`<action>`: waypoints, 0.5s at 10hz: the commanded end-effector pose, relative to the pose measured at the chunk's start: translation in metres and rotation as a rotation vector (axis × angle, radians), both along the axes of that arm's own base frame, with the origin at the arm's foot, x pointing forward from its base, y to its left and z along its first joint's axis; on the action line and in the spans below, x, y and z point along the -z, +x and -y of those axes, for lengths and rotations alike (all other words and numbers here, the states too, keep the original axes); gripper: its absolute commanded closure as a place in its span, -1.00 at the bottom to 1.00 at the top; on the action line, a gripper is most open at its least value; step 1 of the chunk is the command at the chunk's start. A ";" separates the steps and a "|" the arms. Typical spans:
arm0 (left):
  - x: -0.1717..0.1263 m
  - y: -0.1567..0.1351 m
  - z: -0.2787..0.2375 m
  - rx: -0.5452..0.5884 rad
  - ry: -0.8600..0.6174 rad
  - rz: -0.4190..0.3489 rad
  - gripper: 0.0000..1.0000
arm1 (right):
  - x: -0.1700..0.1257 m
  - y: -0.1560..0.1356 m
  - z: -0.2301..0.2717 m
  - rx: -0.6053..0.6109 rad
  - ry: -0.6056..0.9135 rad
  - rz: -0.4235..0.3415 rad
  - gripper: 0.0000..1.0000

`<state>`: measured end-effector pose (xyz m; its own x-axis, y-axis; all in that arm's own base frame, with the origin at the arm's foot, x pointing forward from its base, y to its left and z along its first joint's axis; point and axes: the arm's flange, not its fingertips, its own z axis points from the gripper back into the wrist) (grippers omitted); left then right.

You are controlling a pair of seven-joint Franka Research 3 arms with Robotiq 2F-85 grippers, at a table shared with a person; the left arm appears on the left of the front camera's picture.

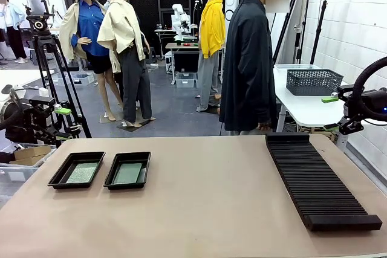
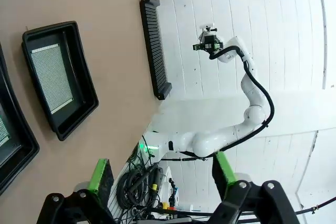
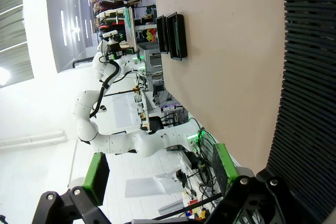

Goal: Inspect and transfer BCBs to ESD trays.
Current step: Pick up the ESD tray and place it on the left side of the table.

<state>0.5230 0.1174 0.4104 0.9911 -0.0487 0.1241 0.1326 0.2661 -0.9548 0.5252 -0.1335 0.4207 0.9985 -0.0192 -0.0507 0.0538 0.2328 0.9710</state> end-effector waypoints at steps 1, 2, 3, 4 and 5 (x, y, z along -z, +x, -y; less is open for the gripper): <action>-0.001 -0.001 0.001 0.004 0.007 0.001 -1.00 | -0.001 -0.003 -0.004 0.010 -0.006 -0.002 -1.00; -0.001 -0.001 0.001 0.004 0.007 0.001 -1.00 | -0.001 -0.003 -0.004 0.010 -0.006 -0.002 -1.00; -0.001 -0.001 0.001 0.004 0.007 0.001 -1.00 | -0.001 -0.003 -0.004 0.010 -0.006 -0.002 -1.00; -0.001 -0.001 0.001 0.004 0.007 0.001 -1.00 | -0.001 -0.003 -0.004 0.010 -0.006 -0.002 -1.00; -0.001 -0.001 0.001 0.004 0.007 0.001 -1.00 | -0.001 -0.003 -0.004 0.010 -0.006 -0.002 -1.00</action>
